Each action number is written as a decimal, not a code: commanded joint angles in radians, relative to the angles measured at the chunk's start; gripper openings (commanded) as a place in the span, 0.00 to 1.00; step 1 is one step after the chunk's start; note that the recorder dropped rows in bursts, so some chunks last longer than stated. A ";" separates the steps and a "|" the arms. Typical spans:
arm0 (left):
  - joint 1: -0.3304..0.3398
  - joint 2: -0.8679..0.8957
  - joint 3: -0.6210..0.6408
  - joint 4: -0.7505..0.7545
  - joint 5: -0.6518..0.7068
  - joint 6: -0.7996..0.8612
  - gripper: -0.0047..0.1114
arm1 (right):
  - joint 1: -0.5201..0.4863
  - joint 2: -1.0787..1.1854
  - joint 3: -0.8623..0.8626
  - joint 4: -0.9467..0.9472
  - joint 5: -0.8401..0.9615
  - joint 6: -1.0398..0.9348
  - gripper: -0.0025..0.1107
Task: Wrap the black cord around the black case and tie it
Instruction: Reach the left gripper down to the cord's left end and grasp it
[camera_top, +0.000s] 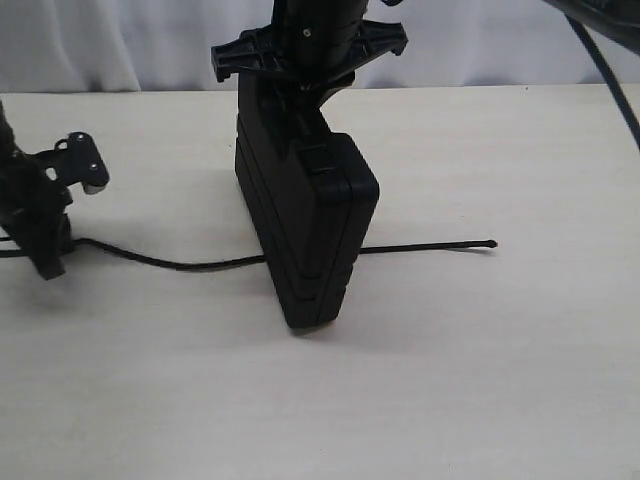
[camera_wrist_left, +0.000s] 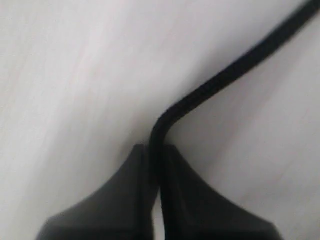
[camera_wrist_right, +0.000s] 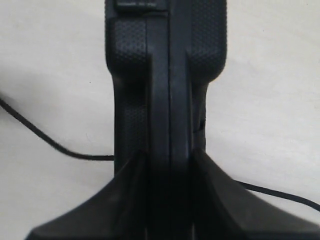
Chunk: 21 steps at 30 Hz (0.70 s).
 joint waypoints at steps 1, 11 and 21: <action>-0.120 0.028 -0.043 -0.355 -0.005 -0.072 0.04 | -0.003 -0.017 -0.005 -0.039 -0.008 -0.019 0.06; -0.154 0.026 -0.180 -0.599 0.074 -0.480 0.14 | -0.003 -0.017 -0.005 -0.030 -0.008 -0.019 0.06; 0.001 -0.008 -0.260 -0.377 0.300 -0.593 0.55 | -0.003 -0.017 -0.005 -0.009 -0.008 -0.019 0.06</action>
